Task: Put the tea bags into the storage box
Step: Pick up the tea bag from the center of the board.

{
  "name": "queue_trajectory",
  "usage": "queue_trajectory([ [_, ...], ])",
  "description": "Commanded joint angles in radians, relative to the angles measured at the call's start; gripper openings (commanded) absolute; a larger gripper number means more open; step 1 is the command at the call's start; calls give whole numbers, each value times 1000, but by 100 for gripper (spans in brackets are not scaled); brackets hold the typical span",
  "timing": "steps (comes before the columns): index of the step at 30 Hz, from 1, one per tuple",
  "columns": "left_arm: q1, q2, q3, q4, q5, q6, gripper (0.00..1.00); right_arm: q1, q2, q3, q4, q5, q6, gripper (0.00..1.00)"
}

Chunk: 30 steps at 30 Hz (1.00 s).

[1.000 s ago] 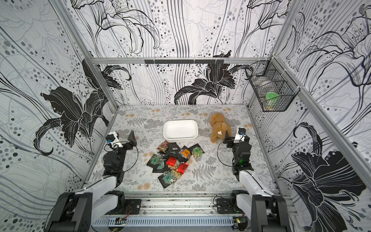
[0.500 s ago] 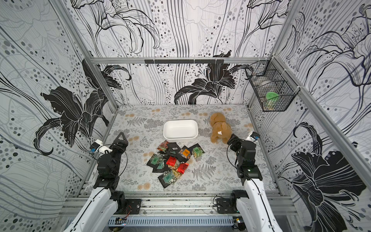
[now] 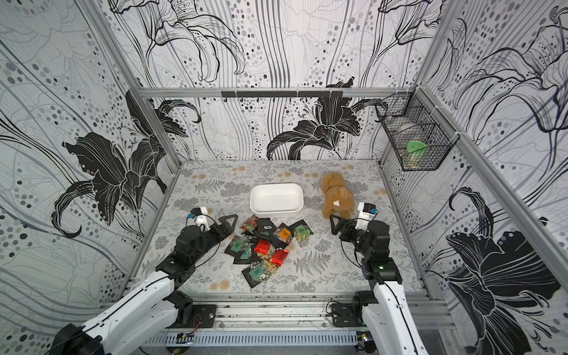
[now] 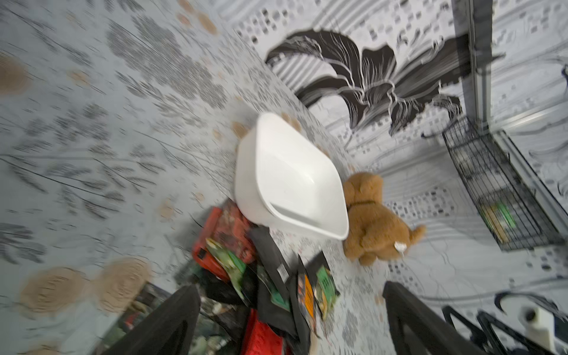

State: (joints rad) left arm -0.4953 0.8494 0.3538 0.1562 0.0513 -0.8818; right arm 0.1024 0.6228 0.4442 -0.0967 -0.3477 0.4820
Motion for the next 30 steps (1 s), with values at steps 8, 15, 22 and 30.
queue_trajectory([
  [8,-319,75,65,-95,-138,-83,99,540,252,65,19,170,-132,84],
  [15,-432,61,-5,-53,-137,-248,85,648,453,60,131,225,-161,51],
  [22,-585,144,-38,52,-215,-400,76,649,575,36,216,218,-158,42],
  [30,-676,203,-75,141,-301,-557,69,650,606,4,252,222,-163,39],
])
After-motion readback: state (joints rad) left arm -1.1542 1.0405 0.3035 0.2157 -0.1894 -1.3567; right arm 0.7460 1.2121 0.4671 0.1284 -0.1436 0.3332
